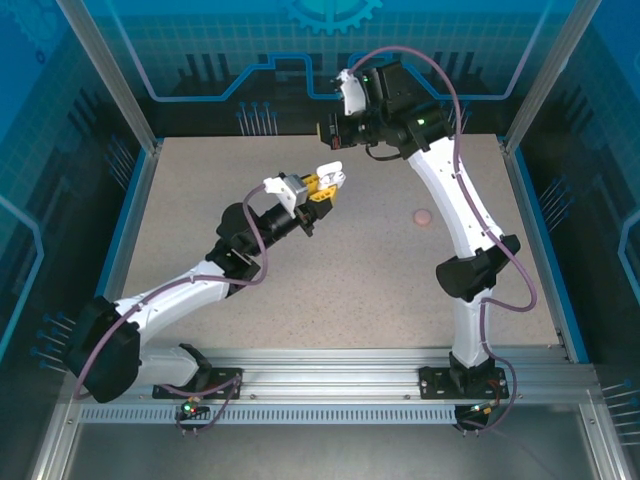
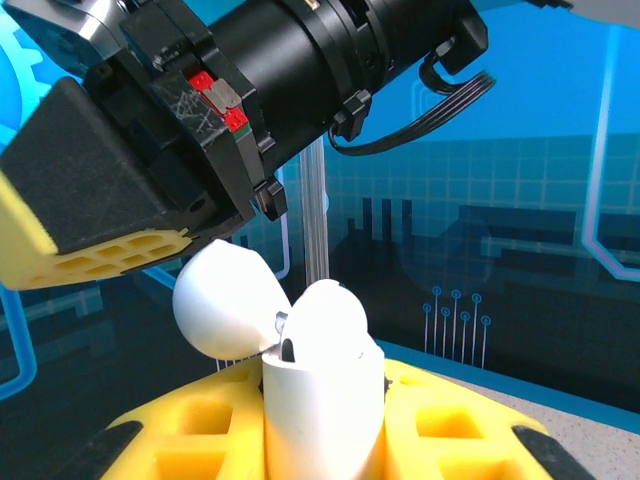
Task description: Insert wireless bluetooth earbuds into charging case
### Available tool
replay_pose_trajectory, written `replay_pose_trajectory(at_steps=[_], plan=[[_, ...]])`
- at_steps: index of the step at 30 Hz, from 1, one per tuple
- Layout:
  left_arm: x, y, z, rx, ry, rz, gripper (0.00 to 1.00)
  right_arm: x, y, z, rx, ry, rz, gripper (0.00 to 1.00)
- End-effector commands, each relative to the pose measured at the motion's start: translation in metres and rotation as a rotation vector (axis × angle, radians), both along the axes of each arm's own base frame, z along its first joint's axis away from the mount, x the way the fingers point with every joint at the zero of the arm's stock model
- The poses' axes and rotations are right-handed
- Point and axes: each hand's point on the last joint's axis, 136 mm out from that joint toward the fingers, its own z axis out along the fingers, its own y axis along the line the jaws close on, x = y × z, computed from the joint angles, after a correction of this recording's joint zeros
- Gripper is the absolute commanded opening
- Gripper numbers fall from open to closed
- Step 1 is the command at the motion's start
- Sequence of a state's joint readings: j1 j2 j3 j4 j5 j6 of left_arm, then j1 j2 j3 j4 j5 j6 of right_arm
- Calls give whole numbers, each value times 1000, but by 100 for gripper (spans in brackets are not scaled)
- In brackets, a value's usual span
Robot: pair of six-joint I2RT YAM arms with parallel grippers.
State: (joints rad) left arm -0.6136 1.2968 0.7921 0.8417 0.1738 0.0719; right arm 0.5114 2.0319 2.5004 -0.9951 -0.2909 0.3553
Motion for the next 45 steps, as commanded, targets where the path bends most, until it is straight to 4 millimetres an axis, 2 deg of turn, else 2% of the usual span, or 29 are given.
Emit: replay_pose_trajectory(at_steps=[1, 7, 15, 18, 21, 24, 27, 30, 33, 39, 42, 45], plan=[[-4, -2, 32, -61, -62, -18, 0, -27, 7, 0, -15, 17, 67, 0], [1, -1, 31, -55, -63, 7, 0, -52, 7, -13, -41, 34, 100, 0], [4, 2, 31, -60, -63, 28, 0, -74, -12, -6, -19, 8, 66, 0], [4, 1, 31, -58, -59, 27, 0, -74, -21, -2, -17, -19, 19, 0], [5, 1, 27, -61, -43, 28, 0, -61, -44, 8, -2, -65, -110, 0], [8, 3, 17, -61, 2, 37, 0, -47, -79, 19, 51, -110, -271, 0], [13, 4, 1, -57, 61, 56, 0, -42, -108, 18, 89, -119, -374, 1], [22, 6, -22, -57, 136, 88, 0, -44, -119, -4, 70, -98, -409, 4], [33, 10, -52, -61, 240, 138, 0, -51, -126, -37, 37, -64, -423, 7], [48, 14, -113, -91, 457, 205, 0, -78, -139, -108, 25, 8, -471, 23], [53, 13, -136, -110, 548, 220, 0, -93, -145, -137, 10, 42, -493, 28], [61, 9, -161, -113, 638, 236, 0, -106, -147, -159, -4, 65, -501, 37]])
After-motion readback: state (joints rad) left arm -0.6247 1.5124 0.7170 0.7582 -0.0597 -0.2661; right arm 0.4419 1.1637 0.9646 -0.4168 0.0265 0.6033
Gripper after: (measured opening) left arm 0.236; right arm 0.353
